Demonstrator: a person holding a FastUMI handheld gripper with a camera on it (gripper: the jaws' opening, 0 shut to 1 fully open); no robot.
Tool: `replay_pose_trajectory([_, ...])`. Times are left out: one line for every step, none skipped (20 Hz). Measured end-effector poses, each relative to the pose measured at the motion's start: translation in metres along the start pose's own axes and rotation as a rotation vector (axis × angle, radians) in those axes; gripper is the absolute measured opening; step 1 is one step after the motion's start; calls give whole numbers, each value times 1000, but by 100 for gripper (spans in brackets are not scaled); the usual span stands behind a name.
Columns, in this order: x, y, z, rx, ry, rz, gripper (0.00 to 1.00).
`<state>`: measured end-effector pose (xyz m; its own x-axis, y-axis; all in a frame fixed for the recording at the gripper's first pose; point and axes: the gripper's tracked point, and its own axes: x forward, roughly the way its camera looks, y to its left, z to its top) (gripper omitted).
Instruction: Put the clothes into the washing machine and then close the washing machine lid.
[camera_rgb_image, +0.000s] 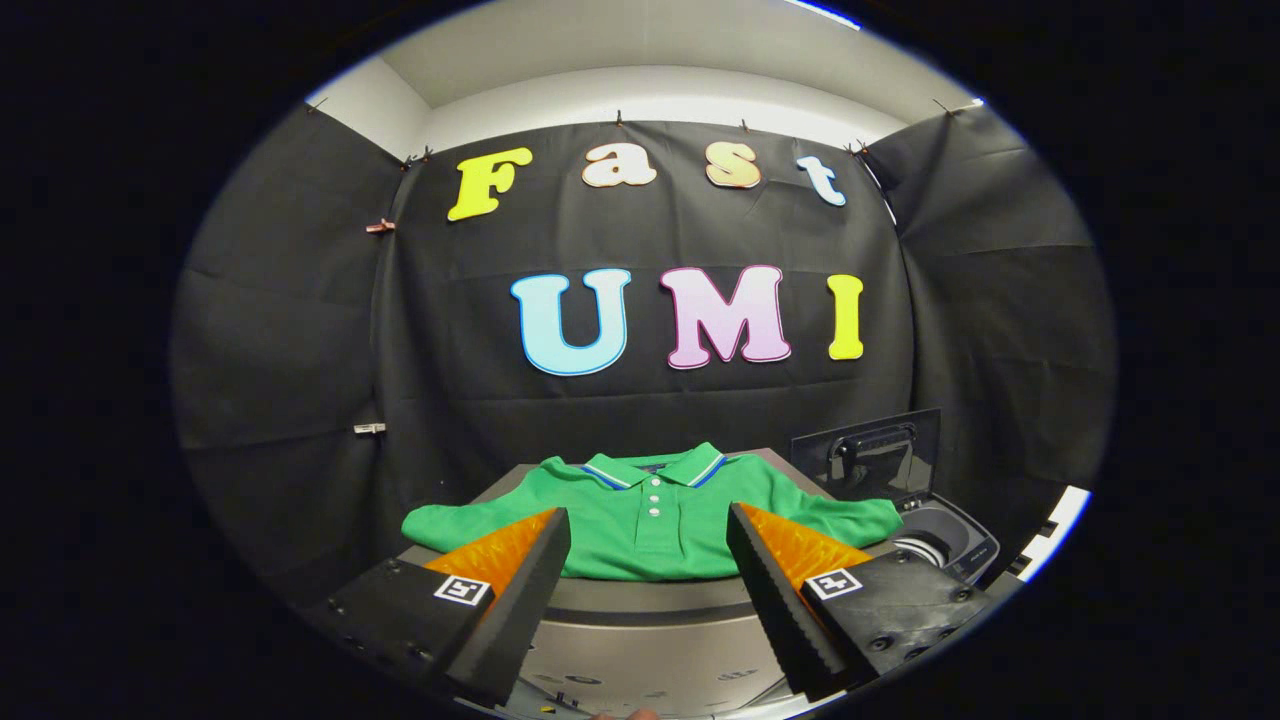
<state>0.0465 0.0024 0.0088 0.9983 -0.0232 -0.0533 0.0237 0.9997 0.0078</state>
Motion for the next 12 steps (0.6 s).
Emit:
replay_pose_trajectory([8, 0, -1, -3, 23, -3, 98])
replay_pose_trajectory([17, 0, -1, -5, 39, -4, 98])
replay_pose_trajectory([28, 0, -1, -1, 60, -6, 99])
replay_pose_trajectory([37, -1, -2, 9, 85, -11, 99])
replay_pose_trajectory([47, -1, -5, 19, 112, -13, 98])
replay_pose_trajectory([57, -4, -11, 25, 151, -25, 98])
replay_pose_trajectory([66, -5, -16, 27, 180, -34, 99])
replay_pose_trajectory([74, -6, -21, 19, 205, -38, 99])
replay_pose_trajectory([81, -6, -24, 16, 227, -34, 99])
replay_pose_trajectory([89, -7, -27, 13, 245, -35, 99])
replay_pose_trajectory([95, -8, -30, 15, 270, -32, 99])
replay_pose_trajectory([102, -8, -34, 14, 295, -35, 99])
